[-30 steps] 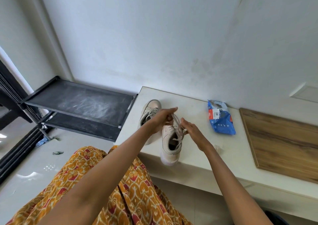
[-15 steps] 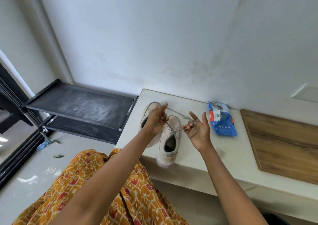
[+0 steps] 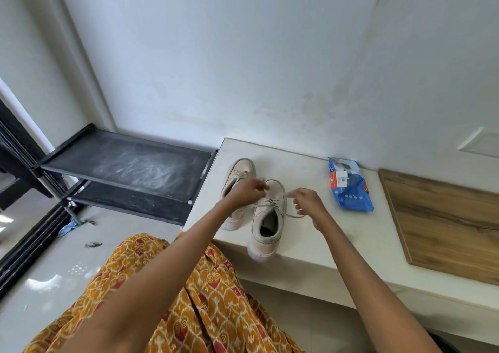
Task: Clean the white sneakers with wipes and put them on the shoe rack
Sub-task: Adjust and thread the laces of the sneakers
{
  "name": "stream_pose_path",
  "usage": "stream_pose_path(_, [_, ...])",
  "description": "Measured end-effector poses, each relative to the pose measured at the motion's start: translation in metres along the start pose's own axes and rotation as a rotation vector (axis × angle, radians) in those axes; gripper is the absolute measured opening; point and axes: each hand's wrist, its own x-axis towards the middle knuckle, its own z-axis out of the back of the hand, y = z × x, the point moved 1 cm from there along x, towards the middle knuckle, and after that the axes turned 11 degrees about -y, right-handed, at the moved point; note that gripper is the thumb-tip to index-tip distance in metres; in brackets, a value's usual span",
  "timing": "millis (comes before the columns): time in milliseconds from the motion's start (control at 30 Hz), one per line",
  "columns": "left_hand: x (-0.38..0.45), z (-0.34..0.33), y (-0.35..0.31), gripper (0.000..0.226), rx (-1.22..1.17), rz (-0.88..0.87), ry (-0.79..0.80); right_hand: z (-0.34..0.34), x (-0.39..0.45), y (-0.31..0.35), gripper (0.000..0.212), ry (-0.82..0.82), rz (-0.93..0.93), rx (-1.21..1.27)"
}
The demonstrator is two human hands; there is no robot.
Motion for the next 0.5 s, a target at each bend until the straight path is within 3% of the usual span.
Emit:
stream_pose_path(67, [-0.004, -0.005, 0.0, 0.03, 0.264, -0.128, 0.16, -0.003, -0.006, 0.001, 0.03, 0.018, 0.169, -0.531])
stream_pose_path(100, [-0.006, -0.006, 0.001, 0.031, 0.318, -0.149, 0.218, -0.003, -0.011, 0.004, 0.035, 0.007, 0.226, -0.638])
stream_pose_path(267, [-0.004, 0.0, 0.004, 0.023, 0.327, -0.23, 0.199, 0.006, -0.023, 0.014, 0.025, 0.215, 0.242, -0.52])
stream_pose_path(500, [0.0, -0.004, 0.007, 0.018, 0.465, -0.212, -0.098, 0.022, -0.013, 0.009, 0.019, 0.315, 0.3, -0.433])
